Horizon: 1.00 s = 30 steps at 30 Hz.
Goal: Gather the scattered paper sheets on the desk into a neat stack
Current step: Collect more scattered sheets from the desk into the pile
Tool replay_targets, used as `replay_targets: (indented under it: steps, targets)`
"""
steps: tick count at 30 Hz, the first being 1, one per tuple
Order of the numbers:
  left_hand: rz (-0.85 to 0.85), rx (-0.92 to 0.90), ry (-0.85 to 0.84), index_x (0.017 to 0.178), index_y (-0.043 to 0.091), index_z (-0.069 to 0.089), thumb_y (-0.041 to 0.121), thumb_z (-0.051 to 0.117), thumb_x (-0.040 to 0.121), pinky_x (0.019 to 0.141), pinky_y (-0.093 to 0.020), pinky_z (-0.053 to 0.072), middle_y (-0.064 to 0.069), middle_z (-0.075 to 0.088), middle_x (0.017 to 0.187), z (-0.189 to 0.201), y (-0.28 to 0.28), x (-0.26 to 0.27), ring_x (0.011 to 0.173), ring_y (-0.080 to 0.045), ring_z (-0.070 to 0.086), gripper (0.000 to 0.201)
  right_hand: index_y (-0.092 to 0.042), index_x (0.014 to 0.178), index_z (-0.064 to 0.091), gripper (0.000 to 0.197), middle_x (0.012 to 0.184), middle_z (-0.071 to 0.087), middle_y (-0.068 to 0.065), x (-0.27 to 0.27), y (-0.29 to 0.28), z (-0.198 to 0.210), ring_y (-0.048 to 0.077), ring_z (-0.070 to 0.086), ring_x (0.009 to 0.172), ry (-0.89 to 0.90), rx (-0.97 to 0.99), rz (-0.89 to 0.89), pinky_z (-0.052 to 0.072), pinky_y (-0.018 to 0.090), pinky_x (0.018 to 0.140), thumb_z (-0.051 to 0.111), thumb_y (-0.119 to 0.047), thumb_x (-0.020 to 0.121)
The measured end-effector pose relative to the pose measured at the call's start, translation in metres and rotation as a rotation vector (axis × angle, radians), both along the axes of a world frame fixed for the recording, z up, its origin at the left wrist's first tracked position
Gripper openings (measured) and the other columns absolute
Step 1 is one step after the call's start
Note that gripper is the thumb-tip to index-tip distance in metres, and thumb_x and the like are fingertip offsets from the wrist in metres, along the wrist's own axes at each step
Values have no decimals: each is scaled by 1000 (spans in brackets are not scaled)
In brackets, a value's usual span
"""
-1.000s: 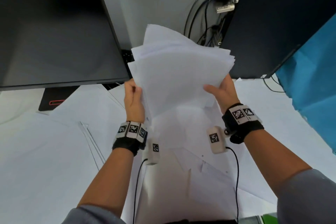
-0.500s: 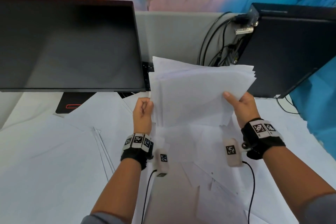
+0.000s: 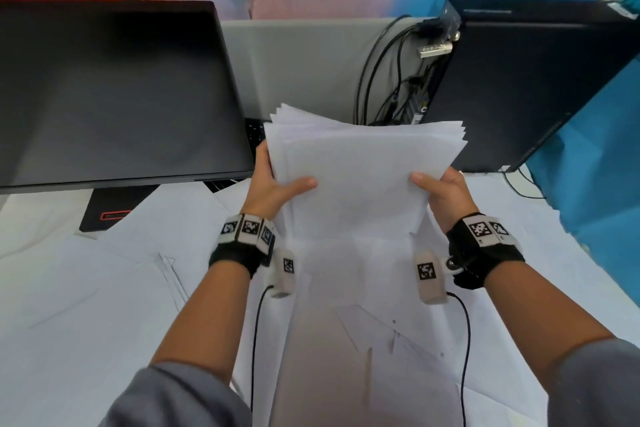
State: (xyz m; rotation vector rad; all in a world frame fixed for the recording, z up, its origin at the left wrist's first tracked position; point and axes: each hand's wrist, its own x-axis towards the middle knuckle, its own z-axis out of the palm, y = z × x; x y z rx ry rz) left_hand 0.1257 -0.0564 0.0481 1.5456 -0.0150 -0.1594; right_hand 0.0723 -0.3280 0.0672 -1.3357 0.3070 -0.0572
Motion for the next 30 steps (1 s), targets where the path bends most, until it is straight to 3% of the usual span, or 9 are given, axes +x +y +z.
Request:
replay_targets:
  steps: [2, 5, 10, 13, 17, 20, 23, 27, 30]
  targets:
    - [15, -57, 67, 126, 15, 49, 3, 82, 63, 83, -28, 54, 0, 65, 114, -1, -10, 9, 102, -13, 65, 73, -4, 105, 61, 32, 83, 75, 0, 3, 4, -6, 17, 71, 76, 21, 38, -33, 56, 26, 65, 63, 5, 75]
    - [107, -66, 104, 115, 8, 56, 5, 65, 61, 73, -27, 52, -1, 66, 97, -11, -30, 9, 89, -20, 64, 54, -2, 101, 58, 46, 70, 72, -1, 5, 22, -13, 15, 68, 63, 88, 42, -114, 54, 24, 59, 55, 5, 56]
    - [230, 174, -19, 121, -5, 56, -6, 55, 82, 81, -27, 52, -17, 64, 112, -15, -48, 2, 99, -25, 61, 39, 1, 123, 52, 53, 114, 61, 20, 3, 37, -12, 27, 57, 103, 74, -117, -238, 48, 37, 88, 53, 3, 70]
    - [273, 281, -231, 125, -6, 52, -3, 54, 84, 90, -16, 47, -8, 59, 119, 4, -53, -4, 103, -15, 57, 41, 8, 128, 49, 44, 126, 56, 25, -2, 31, 8, 26, 55, 112, -16, -283, -308, 40, 23, 90, 50, 14, 84]
    - [182, 281, -272, 124, 9, 55, 2, 53, 86, 86, -15, 47, 0, 60, 114, 23, -55, -23, 98, -3, 58, 38, 3, 122, 52, 35, 118, 62, 18, -13, 1, 27, 20, 58, 102, -62, -473, -174, 46, 30, 90, 57, 2, 87]
    - [139, 298, -48, 106, 21, 58, 2, 52, 87, 64, -12, 49, -4, 64, 101, -2, -63, -48, 75, 1, 60, 28, -1, 119, 53, 32, 101, 65, 15, -29, -36, 19, 24, 61, 87, 147, -573, 53, 52, 38, 79, 59, -3, 88]
    - [99, 454, 71, 104, 20, 59, 4, 53, 90, 59, -9, 45, -8, 66, 98, -45, -61, -75, 74, -4, 60, 22, -1, 129, 49, 41, 94, 61, 11, -50, -78, -12, 19, 59, 71, 494, -504, 144, 54, 34, 68, 57, -3, 88]
    - [224, 538, 296, 108, 8, 58, 2, 48, 88, 56, -19, 45, -13, 63, 93, -83, -59, -98, 80, -30, 61, 23, -13, 116, 59, 41, 116, 61, 15, -87, -123, -48, 32, 63, 98, 898, -727, 117, 51, 37, 90, 62, -21, 76]
    - [244, 631, 404, 105, 11, 57, 7, 52, 83, 72, -31, 53, -16, 64, 94, -93, -57, -99, 89, -36, 63, 23, -16, 99, 65, 26, 110, 65, 15, -102, -127, -64, 33, 67, 93, 998, -758, 107, 52, 35, 84, 61, -18, 73]
